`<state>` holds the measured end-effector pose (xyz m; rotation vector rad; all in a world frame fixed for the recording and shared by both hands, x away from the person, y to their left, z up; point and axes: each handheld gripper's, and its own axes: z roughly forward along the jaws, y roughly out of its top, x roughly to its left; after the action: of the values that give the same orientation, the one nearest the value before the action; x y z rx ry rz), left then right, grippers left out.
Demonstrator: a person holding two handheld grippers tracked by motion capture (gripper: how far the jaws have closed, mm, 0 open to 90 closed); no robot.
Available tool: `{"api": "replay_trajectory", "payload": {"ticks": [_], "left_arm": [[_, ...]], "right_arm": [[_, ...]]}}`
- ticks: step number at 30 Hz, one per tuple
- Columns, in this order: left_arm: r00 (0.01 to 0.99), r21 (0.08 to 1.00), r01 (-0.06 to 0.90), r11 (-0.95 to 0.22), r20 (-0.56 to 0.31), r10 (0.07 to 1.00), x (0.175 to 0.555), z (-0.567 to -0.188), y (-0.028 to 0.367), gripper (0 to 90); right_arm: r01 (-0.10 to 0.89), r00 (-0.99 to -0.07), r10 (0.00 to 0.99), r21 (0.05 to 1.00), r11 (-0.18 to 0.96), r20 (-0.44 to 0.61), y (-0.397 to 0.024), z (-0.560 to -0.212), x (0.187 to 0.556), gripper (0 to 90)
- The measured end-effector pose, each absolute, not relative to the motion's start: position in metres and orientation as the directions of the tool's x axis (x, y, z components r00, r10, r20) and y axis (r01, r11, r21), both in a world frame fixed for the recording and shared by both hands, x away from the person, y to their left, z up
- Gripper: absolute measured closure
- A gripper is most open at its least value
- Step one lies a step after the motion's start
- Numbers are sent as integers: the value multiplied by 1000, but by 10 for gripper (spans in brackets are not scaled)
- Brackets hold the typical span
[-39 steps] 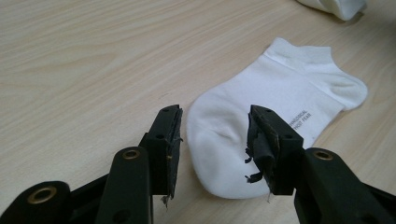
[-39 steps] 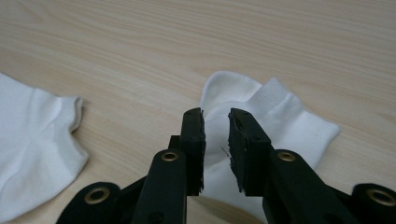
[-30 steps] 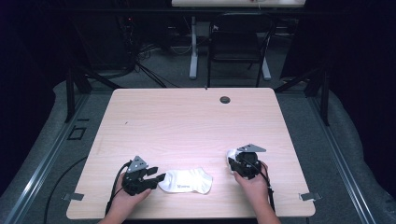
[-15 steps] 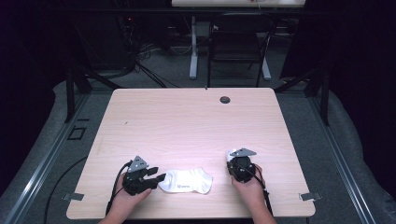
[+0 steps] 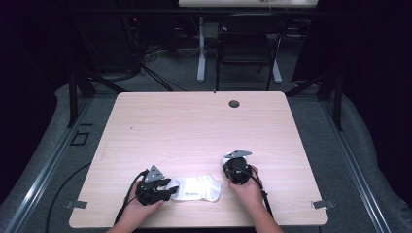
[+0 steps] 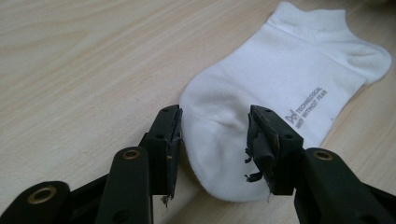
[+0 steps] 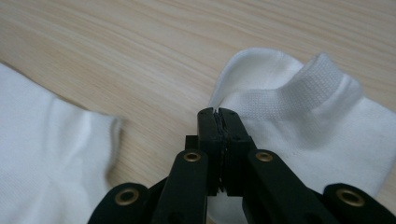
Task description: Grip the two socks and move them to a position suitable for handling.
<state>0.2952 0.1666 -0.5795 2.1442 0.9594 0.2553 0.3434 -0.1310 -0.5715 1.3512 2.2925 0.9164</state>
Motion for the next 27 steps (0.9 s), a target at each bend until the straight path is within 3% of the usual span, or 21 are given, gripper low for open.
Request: {"api": "replay_trajectory", "payload": {"ticks": [16,27], "left_arm": [[754,715,502,-487,-86,651,283,-580,155,606],[732,743,508,-436,-105,673,288,-570,165,589]], "right_arm": [[605,-607,792,679,416,56,-66,-574,352,893],[557,-677,734,684,471,46,-32,-573,345,893]]}}
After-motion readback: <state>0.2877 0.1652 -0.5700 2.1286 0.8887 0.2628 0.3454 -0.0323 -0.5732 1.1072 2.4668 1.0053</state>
